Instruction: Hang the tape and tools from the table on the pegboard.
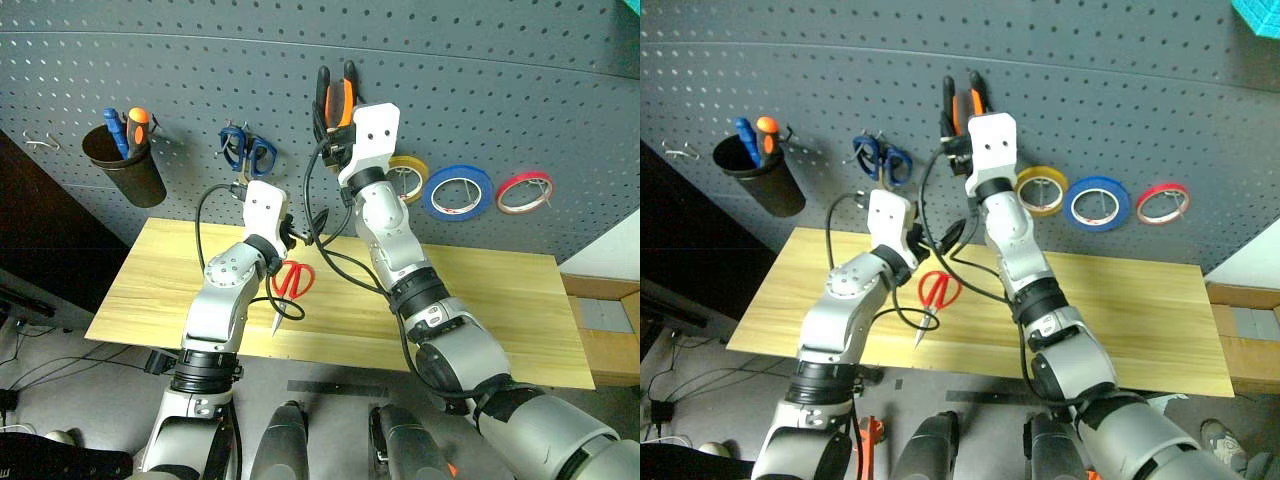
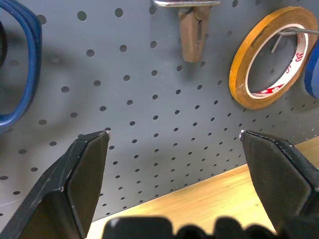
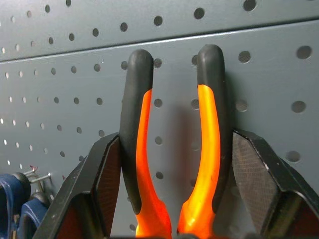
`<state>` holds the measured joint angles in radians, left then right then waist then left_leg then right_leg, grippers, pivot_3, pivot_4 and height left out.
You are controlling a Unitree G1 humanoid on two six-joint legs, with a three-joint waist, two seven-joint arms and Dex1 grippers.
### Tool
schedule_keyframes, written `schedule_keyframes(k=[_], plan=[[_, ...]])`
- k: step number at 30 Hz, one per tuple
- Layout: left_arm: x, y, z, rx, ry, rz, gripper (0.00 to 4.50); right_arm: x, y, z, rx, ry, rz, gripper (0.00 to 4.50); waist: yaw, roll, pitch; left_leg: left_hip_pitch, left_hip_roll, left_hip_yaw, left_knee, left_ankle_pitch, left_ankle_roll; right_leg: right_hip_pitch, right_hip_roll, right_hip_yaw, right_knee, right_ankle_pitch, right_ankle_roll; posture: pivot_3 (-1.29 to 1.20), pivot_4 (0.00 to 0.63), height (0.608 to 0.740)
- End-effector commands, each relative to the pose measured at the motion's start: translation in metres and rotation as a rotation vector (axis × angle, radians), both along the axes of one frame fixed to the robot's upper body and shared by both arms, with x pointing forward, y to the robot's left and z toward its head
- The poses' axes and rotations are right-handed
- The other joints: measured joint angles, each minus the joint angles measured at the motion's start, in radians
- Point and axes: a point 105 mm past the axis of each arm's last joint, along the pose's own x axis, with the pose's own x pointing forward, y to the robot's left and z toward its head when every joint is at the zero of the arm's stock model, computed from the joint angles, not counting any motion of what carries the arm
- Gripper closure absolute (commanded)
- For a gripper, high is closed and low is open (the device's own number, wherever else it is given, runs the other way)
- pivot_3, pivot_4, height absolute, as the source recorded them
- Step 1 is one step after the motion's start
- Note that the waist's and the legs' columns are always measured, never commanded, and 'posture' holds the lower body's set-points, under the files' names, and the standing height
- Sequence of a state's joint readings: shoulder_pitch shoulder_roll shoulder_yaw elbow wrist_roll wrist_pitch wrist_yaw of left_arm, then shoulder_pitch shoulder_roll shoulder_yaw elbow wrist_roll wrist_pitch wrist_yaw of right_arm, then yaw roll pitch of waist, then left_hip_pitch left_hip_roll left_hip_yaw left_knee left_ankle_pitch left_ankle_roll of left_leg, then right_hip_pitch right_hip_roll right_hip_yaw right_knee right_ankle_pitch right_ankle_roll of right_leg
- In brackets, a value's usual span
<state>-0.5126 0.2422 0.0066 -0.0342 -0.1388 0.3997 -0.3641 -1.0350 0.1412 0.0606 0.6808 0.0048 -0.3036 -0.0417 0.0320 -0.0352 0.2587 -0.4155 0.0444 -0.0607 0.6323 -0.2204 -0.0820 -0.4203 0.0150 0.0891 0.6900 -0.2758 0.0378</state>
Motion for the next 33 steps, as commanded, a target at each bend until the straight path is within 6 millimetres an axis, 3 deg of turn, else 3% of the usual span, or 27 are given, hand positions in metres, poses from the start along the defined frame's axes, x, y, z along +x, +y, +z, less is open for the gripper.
schedule_keyframes(k=[1, 4, 8, 13, 17, 19, 26, 29, 33], plan=[[0.002, -0.006, 0.017, -0.008, -0.073, -0.02, 0.0, 0.0, 0.004, -0.022, -0.051, 0.067, 0.02, 1.04, -0.001, 0.0, 0.0, 0.0, 0.0, 0.0, 0.0, 0.0, 0.0, 0.0, 0.0, 0.0, 0.0, 0.0, 0.0, 0.19, 0.264, 0.74], [0.004, -0.01, 0.016, -0.017, -0.081, -0.028, 0.0, 0.0, -0.007, -0.018, -0.078, 0.056, 0.002, 0.1, -0.002, 0.0, 0.0, -0.001, 0.0, 0.0, -0.001, 0.0, 0.0, 0.0, 0.0, 0.0, -0.001, 0.0, 0.0, 0.16, 0.249, 0.74], [0.005, -0.017, 0.013, -0.033, -0.085, -0.047, 0.0, -0.005, -0.018, -0.01, -0.141, 0.017, 0.007, 0.05, -0.007, 0.0, 0.0, -0.002, 0.0, 0.001, -0.001, 0.0, 0.0, -0.002, 0.0, 0.0, -0.002, 0.0, 0.0, 0.11, 0.213, 0.74], [0.004, -0.021, -0.004, -0.021, -0.064, -0.015, 0.0, -0.036, -0.032, -0.016, -0.305, 0.019, 0.122, 0.05, -0.011, 0.0, -0.005, -0.003, 0.0, 0.001, -0.001, 0.0, -0.001, -0.001, -0.001, 0.0, -0.004, 0.0, 0.0, 0.04, 0.166, 0.74], [-0.001, -0.01, -0.029, 0.033, -0.018, 0.066, 0.0, -0.063, -0.047, -0.03, -0.367, 0.072, 0.188, 0.05, -0.027, 0.001, -0.016, -0.004, 0.0, 0.002, -0.002, 0.0, -0.001, -0.001, -0.001, 0.0, -0.008, 0.0, 0.0, 0.01, 0.136, 0.74], [-0.004, 0.001, -0.044, 0.084, 0.008, 0.131, 0.0, -0.076, -0.051, -0.044, -0.345, 0.15, 0.287, 0.05, -0.037, 0.001, -0.022, -0.004, 0.0, 0.002, -0.002, 0.001, -0.002, -0.001, -0.001, 0.001, -0.008, 0.0, 0.0, 0.0, 0.132, 0.74], [-0.017, 0.036, -0.103, 0.132, 0.206, 0.319, 0.0, -0.126, -0.07, -0.135, -0.637, 0.294, 0.54, 0.05, -0.048, 0.0, -0.038, 0.0, -0.001, 0.002, -0.001, 0.0, 0.0, 0.004, -0.001, 0.001, -0.008, 0.001, 0.001, 0.03, 0.152, 0.74], [-0.028, 0.051, -0.122, 0.144, 0.302, 0.36, 0.0, -0.138, -0.075, -0.159, -0.696, 0.327, 0.604, 0.05, -0.055, 0.0, -0.038, 0.001, -0.001, 0.002, 0.001, 0.0, 0.0, 0.006, 0.0, 0.001, -0.009, 0.001, 0.003, 0.05, 0.157, 0.74], [-0.042, 0.057, -0.148, 0.131, 0.415, 0.365, 0.0, -0.14, -0.078, -0.175, -0.732, 0.333, 0.629, 0.05, -0.063, 0.0, -0.039, 0.01, 0.0, 0.002, 0.002, 0.0, 0.0, 0.014, 0.0, 0.002, -0.009, 0.0, 0.005, 0.07, 0.155, 0.74]])
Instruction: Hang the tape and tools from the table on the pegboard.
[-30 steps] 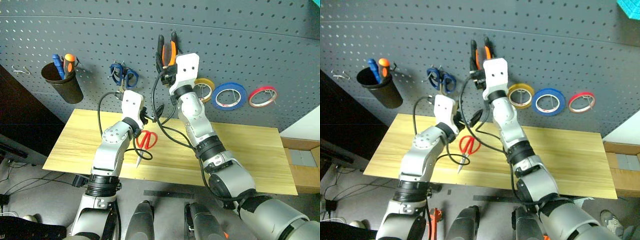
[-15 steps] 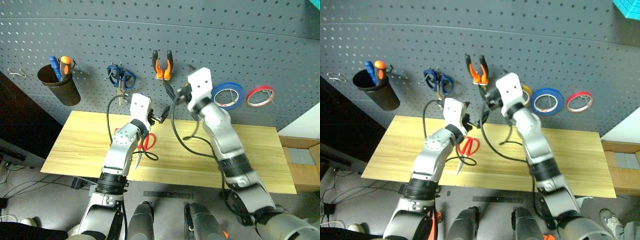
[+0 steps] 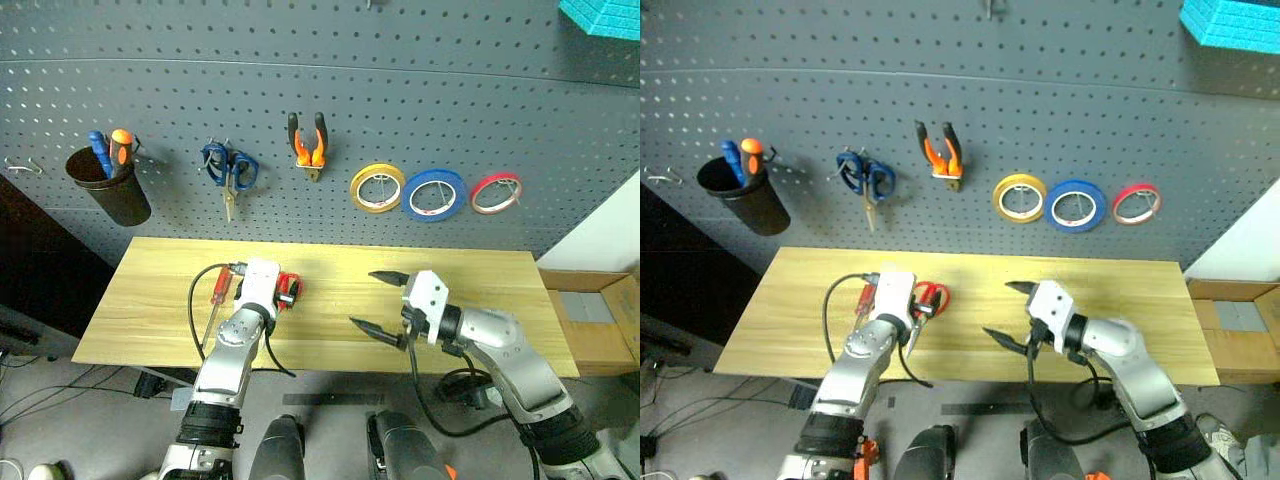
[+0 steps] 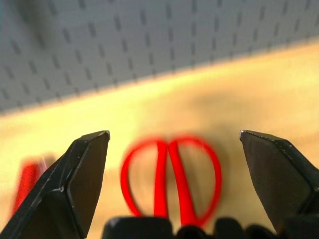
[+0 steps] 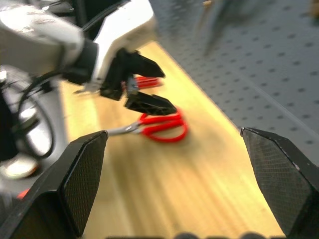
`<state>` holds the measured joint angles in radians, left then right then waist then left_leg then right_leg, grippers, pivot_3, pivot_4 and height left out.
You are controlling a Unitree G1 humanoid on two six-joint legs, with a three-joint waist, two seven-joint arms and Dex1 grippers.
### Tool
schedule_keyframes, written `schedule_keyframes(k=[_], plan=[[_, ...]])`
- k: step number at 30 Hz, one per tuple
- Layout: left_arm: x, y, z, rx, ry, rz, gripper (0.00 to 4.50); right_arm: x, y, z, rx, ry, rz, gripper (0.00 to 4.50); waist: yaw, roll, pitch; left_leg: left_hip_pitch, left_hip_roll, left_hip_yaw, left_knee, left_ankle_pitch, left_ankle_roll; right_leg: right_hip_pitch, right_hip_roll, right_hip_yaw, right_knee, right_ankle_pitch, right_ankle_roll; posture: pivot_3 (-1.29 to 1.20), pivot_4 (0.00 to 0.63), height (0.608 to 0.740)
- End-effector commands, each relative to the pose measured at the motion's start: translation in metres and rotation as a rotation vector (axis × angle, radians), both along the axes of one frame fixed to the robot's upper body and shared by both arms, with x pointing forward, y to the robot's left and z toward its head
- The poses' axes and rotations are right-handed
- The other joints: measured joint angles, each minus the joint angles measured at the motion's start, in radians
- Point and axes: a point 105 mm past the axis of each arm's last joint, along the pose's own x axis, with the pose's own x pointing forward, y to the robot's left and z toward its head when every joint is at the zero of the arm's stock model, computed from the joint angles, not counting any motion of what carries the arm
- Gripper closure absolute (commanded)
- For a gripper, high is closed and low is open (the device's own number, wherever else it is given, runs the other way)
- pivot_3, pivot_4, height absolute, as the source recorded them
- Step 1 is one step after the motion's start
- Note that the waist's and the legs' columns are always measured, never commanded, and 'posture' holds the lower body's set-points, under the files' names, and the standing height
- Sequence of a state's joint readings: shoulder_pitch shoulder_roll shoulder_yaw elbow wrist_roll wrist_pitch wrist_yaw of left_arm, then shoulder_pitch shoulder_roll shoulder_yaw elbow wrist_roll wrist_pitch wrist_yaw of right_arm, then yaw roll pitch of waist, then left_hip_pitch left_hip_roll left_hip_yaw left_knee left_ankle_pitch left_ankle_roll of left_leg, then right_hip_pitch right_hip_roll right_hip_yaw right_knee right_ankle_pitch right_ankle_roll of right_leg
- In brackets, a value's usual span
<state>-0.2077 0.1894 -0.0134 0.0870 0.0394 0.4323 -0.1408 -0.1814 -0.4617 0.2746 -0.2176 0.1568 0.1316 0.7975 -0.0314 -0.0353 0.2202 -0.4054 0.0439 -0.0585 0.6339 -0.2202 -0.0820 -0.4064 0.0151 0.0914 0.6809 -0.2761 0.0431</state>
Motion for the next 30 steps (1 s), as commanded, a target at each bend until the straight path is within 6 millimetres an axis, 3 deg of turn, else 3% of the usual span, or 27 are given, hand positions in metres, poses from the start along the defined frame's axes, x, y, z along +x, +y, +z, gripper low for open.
schedule_keyframes(k=[1, 8, 14, 17, 21, 28, 30], plan=[[-0.009, 0.009, -0.007, -0.023, 0.043, 0.015, 0.0, -0.001, 0.005, 0.0, -0.005, -0.051, 0.045, 0.05, 0.0, 0.0, 0.0, 0.003, 0.0, 0.001, -0.001, 0.0, 0.0, 0.002, 0.0, 0.001, 0.0, -0.001, 0.001, 0.08, 0.157, 0.74], [-0.037, 0.024, -0.023, -0.044, 0.142, 0.1, 0.0, 0.009, 0.016, 0.007, 0.041, -0.016, 0.06, 0.05, 0.006, -0.001, 0.0, 0.005, 0.001, 0.002, -0.002, 0.0, 0.0, 0.003, 0.0, 0.003, 0.0, -0.001, 0.001, 0.11, 0.196, 0.74], [-0.038, 0.031, -0.037, -0.065, 0.239, 0.088, 0.0, 0.007, 0.02, -0.001, 0.016, 0.008, 0.091, 0.05, 0.029, -0.001, 0.002, 0.005, 0.0, 0.002, -0.003, 0.0, 0.0, 0.003, 0.0, 0.003, 0.0, -0.001, 0.002, 0.14, 0.228, 0.74], [-0.037, 0.032, -0.042, -0.068, 0.273, 0.055, 0.56, 0.005, 0.022, -0.003, 0.017, 0.015, 0.094, 0.0, 0.032, -0.001, 0.003, 0.005, 0.0, 0.002, -0.003, 0.0, 0.0, 0.003, 0.001, 0.003, 0.0, -0.002, 0.002, 0.13, 0.233, 0.74], [-0.031, 0.023, -0.041, -0.104, 0.319, -0.034, 2.0, 0.004, 0.024, -0.002, 0.03, 0.02, 0.084, 0.0, 0.032, -0.001, 0.008, 0.005, 0.0, 0.003, -0.003, 0.0, 0.0, 0.002, 0.0, 0.003, -0.001, -0.002, 0.002, 0.12, 0.242, 0.74], [-0.012, 0.028, -0.032, -0.083, 0.305, -0.049, 4.45, 0.002, 0.025, 0.0, 0.035, 0.026, 0.075, 0.0, 0.031, -0.001, 0.013, 0.005, 0.001, 0.003, -0.004, 0.0, 0.0, 0.002, 0.001, 0.003, -0.001, -0.002, 0.003, 0.12, 0.255, 0.74], [-0.011, 0.029, -0.033, -0.071, 0.31, -0.052, 4.45, 0.003, 0.025, 0.0, 0.039, 0.03, 0.072, 0.0, 0.031, -0.001, 0.015, 0.005, 0.001, 0.003, -0.004, 0.0, 0.0, 0.002, 0.0, 0.004, -0.001, -0.002, 0.003, 0.12, 0.258, 0.74]])
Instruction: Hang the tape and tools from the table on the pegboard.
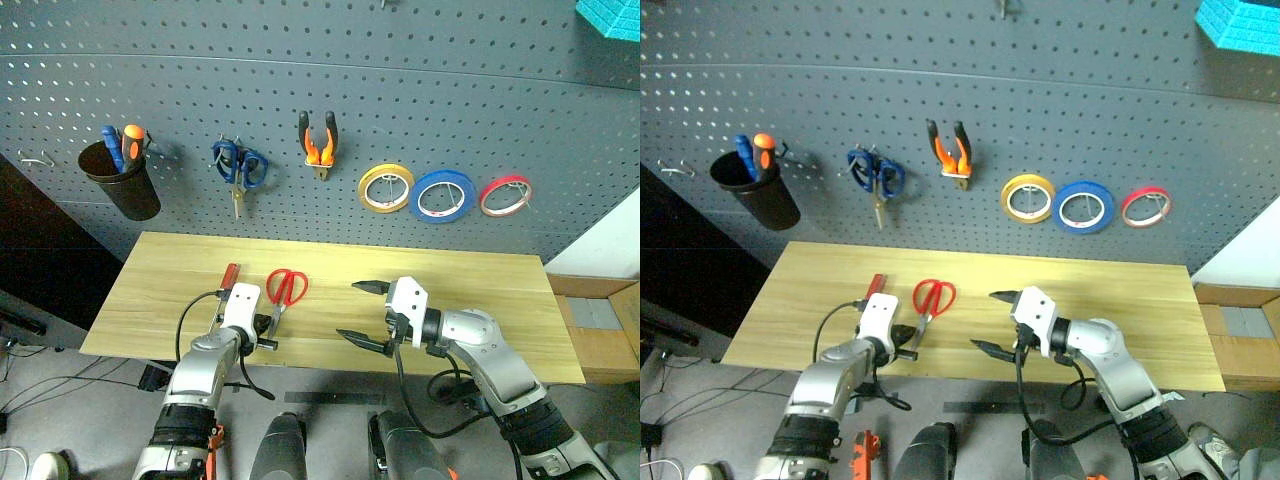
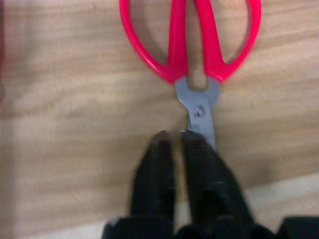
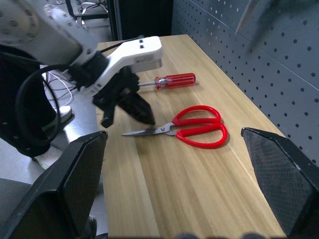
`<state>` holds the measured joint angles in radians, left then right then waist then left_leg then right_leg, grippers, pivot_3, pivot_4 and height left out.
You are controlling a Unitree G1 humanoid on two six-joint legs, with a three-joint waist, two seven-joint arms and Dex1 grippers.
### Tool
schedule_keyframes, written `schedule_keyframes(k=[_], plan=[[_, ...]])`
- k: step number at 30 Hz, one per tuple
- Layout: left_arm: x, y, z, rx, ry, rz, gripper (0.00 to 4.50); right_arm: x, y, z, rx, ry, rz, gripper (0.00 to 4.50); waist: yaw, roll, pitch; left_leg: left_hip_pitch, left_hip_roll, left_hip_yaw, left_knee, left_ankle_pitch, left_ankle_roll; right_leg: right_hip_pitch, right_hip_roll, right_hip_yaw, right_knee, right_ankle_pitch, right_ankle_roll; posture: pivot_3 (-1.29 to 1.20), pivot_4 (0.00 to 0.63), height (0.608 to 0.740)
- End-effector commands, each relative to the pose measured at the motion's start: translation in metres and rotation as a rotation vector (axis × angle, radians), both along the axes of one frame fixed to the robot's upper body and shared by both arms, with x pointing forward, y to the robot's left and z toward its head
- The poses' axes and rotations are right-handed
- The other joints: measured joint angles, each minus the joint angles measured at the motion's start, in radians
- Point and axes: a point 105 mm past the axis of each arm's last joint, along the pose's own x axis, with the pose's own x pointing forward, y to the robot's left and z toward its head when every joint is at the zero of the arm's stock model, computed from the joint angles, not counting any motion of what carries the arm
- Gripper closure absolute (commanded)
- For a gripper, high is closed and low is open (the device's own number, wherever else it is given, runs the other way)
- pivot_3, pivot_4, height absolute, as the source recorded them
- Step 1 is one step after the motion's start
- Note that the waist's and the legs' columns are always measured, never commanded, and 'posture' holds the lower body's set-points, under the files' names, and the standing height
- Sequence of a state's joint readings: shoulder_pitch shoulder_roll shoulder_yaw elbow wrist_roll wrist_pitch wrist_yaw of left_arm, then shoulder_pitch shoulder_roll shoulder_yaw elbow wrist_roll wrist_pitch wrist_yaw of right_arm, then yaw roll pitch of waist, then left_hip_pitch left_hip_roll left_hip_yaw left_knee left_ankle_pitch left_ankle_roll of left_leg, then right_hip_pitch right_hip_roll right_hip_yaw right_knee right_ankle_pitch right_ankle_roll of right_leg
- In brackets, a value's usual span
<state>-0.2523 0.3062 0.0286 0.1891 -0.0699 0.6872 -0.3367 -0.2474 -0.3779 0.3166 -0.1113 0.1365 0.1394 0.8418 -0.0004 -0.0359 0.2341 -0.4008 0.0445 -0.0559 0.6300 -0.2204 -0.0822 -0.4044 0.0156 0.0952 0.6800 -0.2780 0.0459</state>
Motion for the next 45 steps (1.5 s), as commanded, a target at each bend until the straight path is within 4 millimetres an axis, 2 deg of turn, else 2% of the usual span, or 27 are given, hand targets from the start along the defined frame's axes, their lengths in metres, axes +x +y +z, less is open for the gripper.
schedule_keyframes(k=[1, 7, 9, 10, 20, 24, 29, 36, 39, 45], plan=[[0.004, 0.002, 0.004, 0.025, -0.017, -0.01, 4.45, -0.003, 0.004, 0.01, 0.024, -0.029, 0.011, 0.0, 0.0, 0.0, 0.002, 0.0, 0.0, 0.0, 0.0, 0.0, 0.0, 0.0, 0.0, 0.0, 0.0, 0.0, 0.0, 0.12, 0.258, 0.74], [0.003, 0.004, 0.008, 0.063, -0.041, -0.016, 4.45, 0.0, 0.006, 0.011, 0.034, -0.028, 0.003, 0.0, -0.001, 0.0, 0.011, 0.0, 0.0, 0.0, -0.001, 0.0, 0.0, 0.0, 0.0, 0.0, 0.0, 0.0, 0.0, 0.13, 0.259, 0.74], [0.004, 0.003, 0.01, 0.071, -0.049, -0.024, 4.08, 0.001, 0.006, 0.011, 0.035, -0.028, 0.002, 0.0, 0.0, 0.0, 0.014, 0.0, 0.0, 0.0, -0.001, 0.0, 0.0, 0.0, 0.0, 0.0, 0.0, 0.0, 0.0, 0.13, 0.259, 0.74], [0.004, 0.002, 0.011, 0.067, -0.054, -0.027, 3.87, 0.001, 0.006, 0.011, 0.036, -0.028, 0.001, 0.0, 0.0, 0.0, 0.016, 0.0, 0.0, 0.0, -0.001, 0.0, 0.0, 0.0, 0.0, 0.0, 0.0, 0.0, 0.0, 0.13, 0.259, 0.74], [0.004, -0.005, 0.012, 0.054, -0.065, -0.04, 0.46, 0.003, 0.009, 0.013, 0.044, -0.018, 0.001, 0.0, 0.001, 0.0, 0.02, -0.001, 0.0, 0.0, -0.001, 0.0, 0.0, -0.001, 0.0, 0.0, -0.001, 0.0, 0.0, 0.14, 0.262, 0.74], [0.006, -0.006, 0.015, 0.046, -0.077, -0.033, 0.46, 0.005, 0.007, 0.013, 0.041, -0.018, -0.006, 0.0, 0.0, 0.0, 0.021, -0.001, 0.0, 0.0, -0.001, 0.0, 0.0, -0.001, 0.0, 0.0, -0.001, 0.0, 0.001, 0.13, 0.261, 0.74], [0.011, 0.004, 0.031, 0.049, -0.133, 0.052, 0.46, 0.005, 0.006, 0.014, 0.039, -0.023, -0.009, 0.0, 0.0, -0.001, 0.023, -0.001, 0.0, 0.0, -0.001, 0.0, 0.0, -0.001, 0.0, 0.0, -0.001, 0.0, 0.001, 0.13, 0.258, 0.74], [0.002, -0.035, 0.038, -0.05, -0.133, 0.016, 0.46, 0.005, 0.005, 0.014, 0.024, -0.036, -0.005, 0.0, 0.0, -0.001, 0.024, -0.002, 0.0, 0.0, -0.001, -0.001, -0.001, -0.001, -0.001, 0.0, -0.002, -0.001, 0.001, 0.12, 0.262, 0.74], [-0.002, -0.05, 0.033, -0.083, -0.11, 0.013, 0.46, 0.005, 0.007, 0.014, 0.027, -0.033, 0.0, 0.0, -0.001, -0.001, 0.024, -0.002, 0.0, 0.0, -0.001, -0.001, -0.001, -0.001, 0.0, 0.0, -0.002, -0.001, 0.001, 0.12, 0.264, 0.74], [-0.011, -0.056, 0.011, -0.068, -0.027, 0.078, 0.46, 0.007, 0.005, 0.016, 0.032, -0.023, -0.007, 0.0, -0.002, -0.002, 0.031, -0.001, 0.0, 0.0, -0.001, -0.001, -0.001, -0.001, 0.0, 0.0, -0.002, -0.001, 0.001, 0.11, 0.279, 0.74]])
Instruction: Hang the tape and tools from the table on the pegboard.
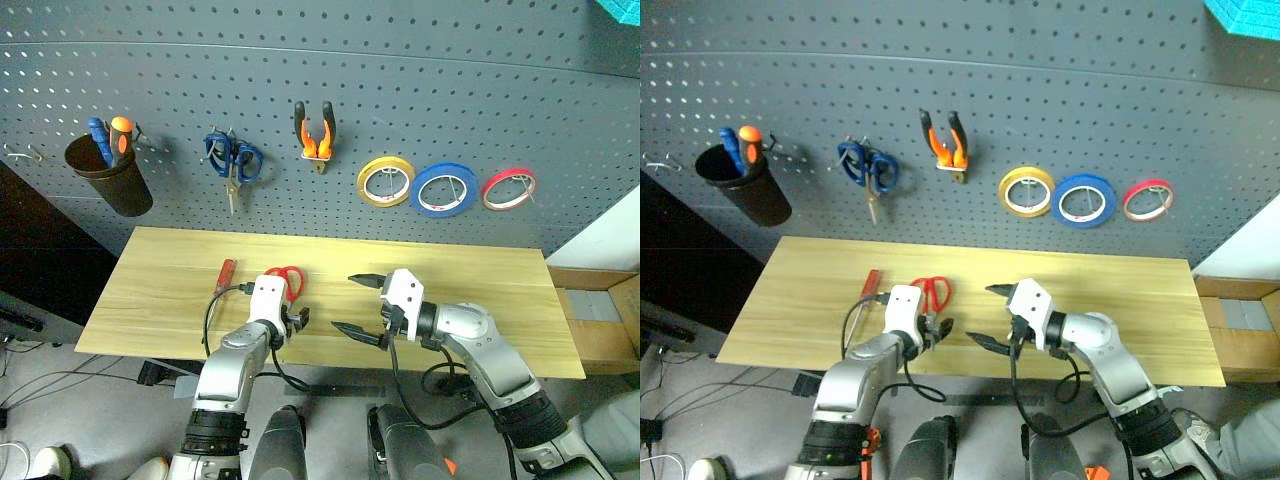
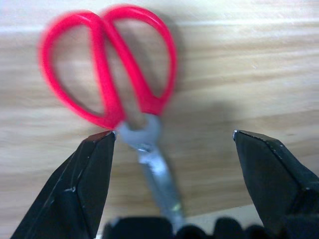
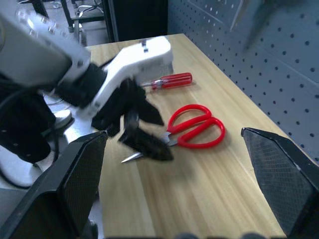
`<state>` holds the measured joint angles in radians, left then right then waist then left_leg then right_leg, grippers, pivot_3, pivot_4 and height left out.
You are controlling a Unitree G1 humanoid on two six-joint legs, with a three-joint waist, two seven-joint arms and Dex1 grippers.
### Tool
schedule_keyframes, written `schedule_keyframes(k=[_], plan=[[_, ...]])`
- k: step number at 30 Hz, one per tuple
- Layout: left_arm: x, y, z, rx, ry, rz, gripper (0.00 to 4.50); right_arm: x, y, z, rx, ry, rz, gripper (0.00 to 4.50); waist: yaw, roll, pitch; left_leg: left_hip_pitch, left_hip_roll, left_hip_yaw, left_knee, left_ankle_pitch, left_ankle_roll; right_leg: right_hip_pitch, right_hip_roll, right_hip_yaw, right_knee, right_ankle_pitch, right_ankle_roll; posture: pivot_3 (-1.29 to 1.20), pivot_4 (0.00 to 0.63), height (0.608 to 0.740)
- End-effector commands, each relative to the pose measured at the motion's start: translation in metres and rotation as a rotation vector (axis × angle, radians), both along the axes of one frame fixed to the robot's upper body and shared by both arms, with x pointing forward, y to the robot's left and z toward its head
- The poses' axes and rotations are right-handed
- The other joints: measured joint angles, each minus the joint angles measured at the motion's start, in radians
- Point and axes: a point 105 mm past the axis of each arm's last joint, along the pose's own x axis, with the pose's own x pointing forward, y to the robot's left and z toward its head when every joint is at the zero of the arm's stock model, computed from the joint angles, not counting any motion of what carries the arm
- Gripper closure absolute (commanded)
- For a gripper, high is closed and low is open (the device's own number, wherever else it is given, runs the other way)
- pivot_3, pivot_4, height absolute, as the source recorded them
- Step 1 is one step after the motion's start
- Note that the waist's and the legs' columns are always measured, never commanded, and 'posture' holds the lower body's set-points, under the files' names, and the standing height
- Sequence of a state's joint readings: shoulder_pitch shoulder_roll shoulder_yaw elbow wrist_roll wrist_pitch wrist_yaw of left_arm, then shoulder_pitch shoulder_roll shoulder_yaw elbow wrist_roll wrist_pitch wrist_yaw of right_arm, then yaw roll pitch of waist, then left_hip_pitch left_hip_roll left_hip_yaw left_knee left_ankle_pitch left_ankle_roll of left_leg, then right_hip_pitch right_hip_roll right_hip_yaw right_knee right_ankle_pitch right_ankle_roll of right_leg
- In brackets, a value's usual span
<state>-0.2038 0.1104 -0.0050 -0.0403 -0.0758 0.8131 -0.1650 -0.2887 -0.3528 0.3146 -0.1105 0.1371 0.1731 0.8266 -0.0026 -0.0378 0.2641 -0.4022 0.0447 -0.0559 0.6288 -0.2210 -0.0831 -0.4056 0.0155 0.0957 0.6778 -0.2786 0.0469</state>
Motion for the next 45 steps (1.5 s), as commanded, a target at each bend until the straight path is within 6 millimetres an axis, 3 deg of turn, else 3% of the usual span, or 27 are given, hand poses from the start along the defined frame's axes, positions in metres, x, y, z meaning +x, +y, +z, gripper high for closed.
schedule_keyframes(k=[1, 10, 17, 24, 33, 45], plan=[[-0.007, 0.002, -0.009, 0.03, 0.042, 0.038, 0.46, 0.0, -0.002, 0.006, 0.013, -0.01, 0.001, 0.0, 0.0, 0.0, 0.002, 0.0, 0.0, 0.0, 0.0, 0.0, 0.0, 0.0, 0.0, 0.0, 0.0, 0.0, 0.0, 0.11, 0.28, 0.74], [-0.017, 0.027, -0.017, 0.124, 0.095, 0.133, 0.46, 0.004, -0.006, 0.006, 0.03, 0.031, -0.031, 0.0, 0.0, 0.0, 0.015, 0.0, 0.0, 0.0, -0.001, 0.0, 0.0, 0.0, 0.0, 0.0, 0.0, 0.0, 0.0, 0.12, 0.289, 0.74], [-0.013, 0.047, -0.016, 0.171, 0.101, 0.135, 0.46, 0.009, -0.004, 0.008, 0.055, 0.051, -0.052, 0.0, 0.001, 0.001, 0.017, 0.0, 0.0, 0.0, -0.001, 0.0, 0.0, 0.0, 0.0, 0.0, -0.001, 0.0, 0.0, 0.13, 0.288, 0.74], [-0.004, 0.044, -0.012, 0.189, 0.078, 0.088, 0.46, 0.01, -0.005, 0.009, 0.062, 0.055, -0.068, 0.0, 0.001, 0.001, 0.019, 0.0, 0.0, 0.0, -0.002, 0.0, -0.001, 0.0, 0.0, 0.0, -0.003, -0.001, 0.001, 0.12, 0.291, 0.74], [-0.011, 0.026, -0.021, 0.159, 0.122, -0.017, 0.46, 0.01, -0.005, 0.009, 0.062, 0.055, -0.074, 0.0, 0.002, 0.002, 0.02, -0.001, 0.0, 0.0, -0.003, -0.001, -0.001, -0.001, -0.001, 0.0, -0.004, -0.001, 0.001, 0.12, 0.288, 0.74], [-0.011, 0.035, -0.025, 0.197, 0.139, -0.048, 0.46, 0.006, -0.007, 0.002, 0.044, 0.061, -0.062, 0.0, 0.001, 0.003, 0.02, 0.0, 0.0, 0.001, -0.003, -0.001, -0.001, -0.001, -0.001, 0.001, -0.004, -0.001, 0.001, 0.12, 0.288, 0.74]])
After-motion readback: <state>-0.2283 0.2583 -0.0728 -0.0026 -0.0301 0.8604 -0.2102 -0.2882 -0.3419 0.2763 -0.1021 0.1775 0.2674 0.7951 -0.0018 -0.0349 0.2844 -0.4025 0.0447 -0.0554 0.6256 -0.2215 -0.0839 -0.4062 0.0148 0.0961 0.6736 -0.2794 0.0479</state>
